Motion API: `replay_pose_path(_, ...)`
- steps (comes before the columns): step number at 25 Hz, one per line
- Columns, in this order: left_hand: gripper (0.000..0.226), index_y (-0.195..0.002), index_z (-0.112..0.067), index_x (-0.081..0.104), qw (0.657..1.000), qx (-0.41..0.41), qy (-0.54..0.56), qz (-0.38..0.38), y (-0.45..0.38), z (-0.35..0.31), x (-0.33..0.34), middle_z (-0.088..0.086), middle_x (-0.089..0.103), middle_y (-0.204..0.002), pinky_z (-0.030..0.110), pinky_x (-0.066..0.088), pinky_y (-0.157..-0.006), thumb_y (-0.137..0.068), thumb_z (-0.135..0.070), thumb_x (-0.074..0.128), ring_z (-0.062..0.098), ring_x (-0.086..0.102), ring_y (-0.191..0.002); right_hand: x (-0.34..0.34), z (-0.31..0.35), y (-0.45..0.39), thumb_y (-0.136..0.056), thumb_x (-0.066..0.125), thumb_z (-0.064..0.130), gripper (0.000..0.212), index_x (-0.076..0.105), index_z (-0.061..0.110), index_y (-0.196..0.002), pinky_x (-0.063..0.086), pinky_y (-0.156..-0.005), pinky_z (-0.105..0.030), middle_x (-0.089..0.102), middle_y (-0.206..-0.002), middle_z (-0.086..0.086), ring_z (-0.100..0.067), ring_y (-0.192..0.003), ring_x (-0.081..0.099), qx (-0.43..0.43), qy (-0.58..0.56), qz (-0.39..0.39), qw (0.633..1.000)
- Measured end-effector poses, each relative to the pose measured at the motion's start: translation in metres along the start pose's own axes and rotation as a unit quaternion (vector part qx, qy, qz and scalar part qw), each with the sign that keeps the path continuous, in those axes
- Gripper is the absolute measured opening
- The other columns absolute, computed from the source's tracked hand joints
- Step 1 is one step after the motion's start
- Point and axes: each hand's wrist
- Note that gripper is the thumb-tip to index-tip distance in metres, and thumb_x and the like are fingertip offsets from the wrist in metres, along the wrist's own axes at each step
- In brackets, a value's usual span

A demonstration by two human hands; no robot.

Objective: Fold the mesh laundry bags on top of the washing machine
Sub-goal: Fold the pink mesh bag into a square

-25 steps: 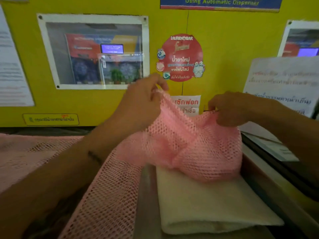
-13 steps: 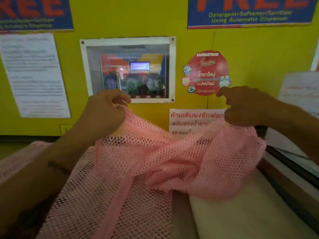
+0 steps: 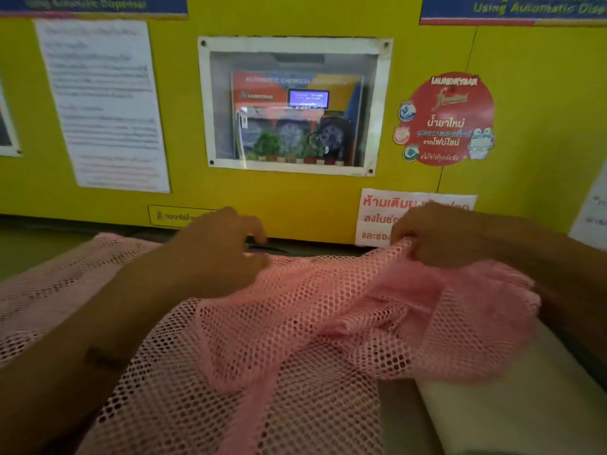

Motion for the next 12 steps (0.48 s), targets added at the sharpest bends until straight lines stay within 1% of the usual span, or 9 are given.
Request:
replay_pose_path(2,0.036,-0.114,-0.040,0.057,0.993,0.082,0.037,0.071,0.015,-0.030,0.003,-0.012,0.053,-0.116,0.034,0.043,-0.096,-0.082,-0.056,0.060,0.011,0.051,-0.110,-0.016,-0.003,0.002,-0.082,0.064,0.009,0.024,0.075,0.019,-0.101,0.049,-0.098,-0.040,0.070,-0.120,-0.001,-0.018,-0.112,0.062,-0.013,-0.040,-0.016,0.999)
replay_pose_path(3,0.041,-0.117,-0.041,0.055,0.988,0.099,0.034,0.111,0.018,-0.041,0.009,-0.013,0.051,-0.119,0.035,0.043,-0.097,-0.080,-0.059,0.061,0.009,0.051,-0.110,-0.020,-0.003,0.003,-0.082,0.065,0.009,0.024,0.076,0.017,-0.102,0.051,-0.094,-0.037,0.072,-0.117,-0.002,-0.017,-0.106,0.063,-0.016,-0.038,-0.026,0.999)
replay_pose_path(5,0.052,-0.121,-0.040,0.052,0.981,0.098,-0.005,0.169,0.017,-0.049,0.022,-0.012,0.046,-0.125,0.035,0.040,-0.100,-0.076,-0.063,0.063,0.009,0.046,-0.113,-0.017,-0.006,0.004,-0.082,0.061,0.008,0.025,0.077,0.015,-0.101,0.051,-0.089,-0.032,0.072,-0.114,-0.004,-0.019,-0.103,0.065,-0.014,-0.016,-0.051,0.998)
replay_pose_path(7,0.050,-0.121,-0.037,0.052,0.976,0.093,-0.050,0.190,0.015,-0.046,0.035,-0.010,0.045,-0.119,0.031,0.039,-0.095,-0.077,-0.057,0.066,0.011,0.043,-0.109,-0.009,-0.011,0.007,-0.082,0.059,0.009,0.025,0.075,0.014,-0.101,0.047,-0.087,-0.027,0.071,-0.117,-0.004,-0.020,-0.108,0.063,-0.006,-0.009,-0.043,0.999)
replay_pose_path(8,0.042,-0.117,-0.035,0.053,0.977,0.092,-0.057,0.182,0.012,-0.041,0.042,-0.010,0.046,-0.112,0.029,0.039,-0.090,-0.080,-0.050,0.066,0.011,0.045,-0.105,-0.004,-0.015,0.010,-0.083,0.060,0.011,0.026,0.073,0.014,-0.104,0.046,-0.089,-0.026,0.068,-0.122,-0.004,-0.021,-0.113,0.061,0.002,-0.012,-0.029,1.000)
replay_pose_path(9,0.029,-0.111,-0.034,0.055,0.982,0.100,-0.048,0.152,0.008,-0.037,0.049,-0.012,0.046,-0.104,0.027,0.039,-0.085,-0.084,-0.042,0.063,0.010,0.046,-0.100,0.001,-0.020,0.012,-0.083,0.061,0.014,0.029,0.070,0.015,-0.110,0.045,-0.094,-0.027,0.064,-0.129,-0.004,-0.022,-0.118,0.058,0.010,-0.019,-0.012,1.000)
replay_pose_path(10,0.015,-0.101,-0.034,0.055,0.988,0.107,-0.031,0.109,0.005,-0.033,0.053,-0.013,0.046,-0.097,0.027,0.039,-0.082,-0.087,-0.034,0.059,0.010,0.047,-0.095,0.007,-0.024,0.015,-0.083,0.062,0.017,0.033,0.066,0.016,-0.116,0.045,-0.100,-0.031,0.059,-0.136,-0.004,-0.023,-0.123,0.055,0.016,-0.033,0.000,0.999)
replay_pose_path(11,0.007,-0.092,-0.035,0.054,0.992,0.113,-0.013,0.057,0.002,-0.029,0.054,-0.014,0.046,-0.091,0.028,0.041,-0.079,-0.090,-0.028,0.054,0.010,0.048,-0.090,0.013,-0.026,0.018,-0.082,0.063,0.018,0.038,0.062,0.018,-0.120,0.043,-0.105,-0.035,0.055,-0.141,-0.003,-0.023,-0.127,0.051,0.019,-0.050,0.010,0.999)
replay_pose_path(12,0.012,-0.085,-0.034,0.050,0.993,0.117,0.003,0.003,0.000,-0.026,0.053,-0.013,0.048,-0.087,0.029,0.041,-0.074,-0.091,-0.023,0.051,0.011,0.049,-0.085,0.019,-0.027,0.021,-0.082,0.063,0.016,0.042,0.058,0.019,-0.124,0.040,-0.110,-0.036,0.051,-0.145,-0.001,-0.022,-0.132,0.047,0.017,-0.067,0.015,0.997)
Point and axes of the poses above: each hand's wrist, its own y-axis away from the middle knuckle, its own x-axis out of the palm, z = x × y
